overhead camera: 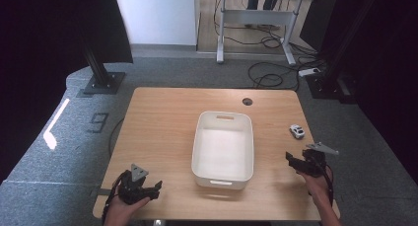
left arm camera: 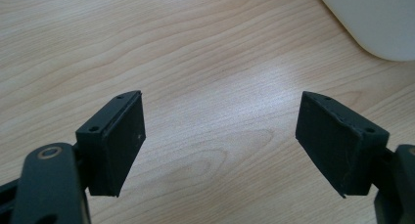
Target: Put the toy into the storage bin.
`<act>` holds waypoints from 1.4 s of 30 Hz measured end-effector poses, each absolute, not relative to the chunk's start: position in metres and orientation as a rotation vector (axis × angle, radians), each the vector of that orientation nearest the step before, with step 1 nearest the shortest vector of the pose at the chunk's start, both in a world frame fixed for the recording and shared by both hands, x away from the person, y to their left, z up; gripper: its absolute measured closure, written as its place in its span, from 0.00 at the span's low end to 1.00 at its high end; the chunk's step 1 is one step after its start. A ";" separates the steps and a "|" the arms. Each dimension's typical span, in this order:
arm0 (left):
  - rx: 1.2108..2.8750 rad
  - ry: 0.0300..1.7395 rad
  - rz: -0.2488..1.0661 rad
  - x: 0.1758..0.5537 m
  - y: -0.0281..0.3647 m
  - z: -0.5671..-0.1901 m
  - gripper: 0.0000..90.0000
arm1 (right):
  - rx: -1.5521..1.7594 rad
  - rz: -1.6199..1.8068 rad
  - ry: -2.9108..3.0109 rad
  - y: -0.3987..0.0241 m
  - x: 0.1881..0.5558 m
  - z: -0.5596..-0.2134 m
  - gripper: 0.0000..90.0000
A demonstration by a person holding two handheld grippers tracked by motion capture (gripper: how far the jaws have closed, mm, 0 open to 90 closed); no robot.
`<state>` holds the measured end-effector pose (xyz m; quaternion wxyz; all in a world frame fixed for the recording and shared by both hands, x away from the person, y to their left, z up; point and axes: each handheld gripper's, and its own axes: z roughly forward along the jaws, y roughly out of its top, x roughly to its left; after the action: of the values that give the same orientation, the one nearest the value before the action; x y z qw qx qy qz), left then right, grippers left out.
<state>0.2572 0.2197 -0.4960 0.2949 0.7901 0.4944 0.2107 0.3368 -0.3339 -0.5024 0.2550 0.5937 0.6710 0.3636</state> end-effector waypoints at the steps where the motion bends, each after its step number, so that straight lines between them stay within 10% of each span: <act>1: 2.102 1.318 0.560 0.257 0.220 -0.496 0.22 | 1.614 0.987 1.822 -0.335 0.338 -0.502 0.30; 42: 2.127 1.346 0.558 0.268 0.216 -0.503 0.22 | 1.672 0.948 1.763 -0.368 0.380 -0.510 0.30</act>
<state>0.2677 0.2162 -0.5031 0.2781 0.7924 0.5015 0.2078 0.3805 -0.3683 -0.5101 0.2636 0.6185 0.6520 0.3505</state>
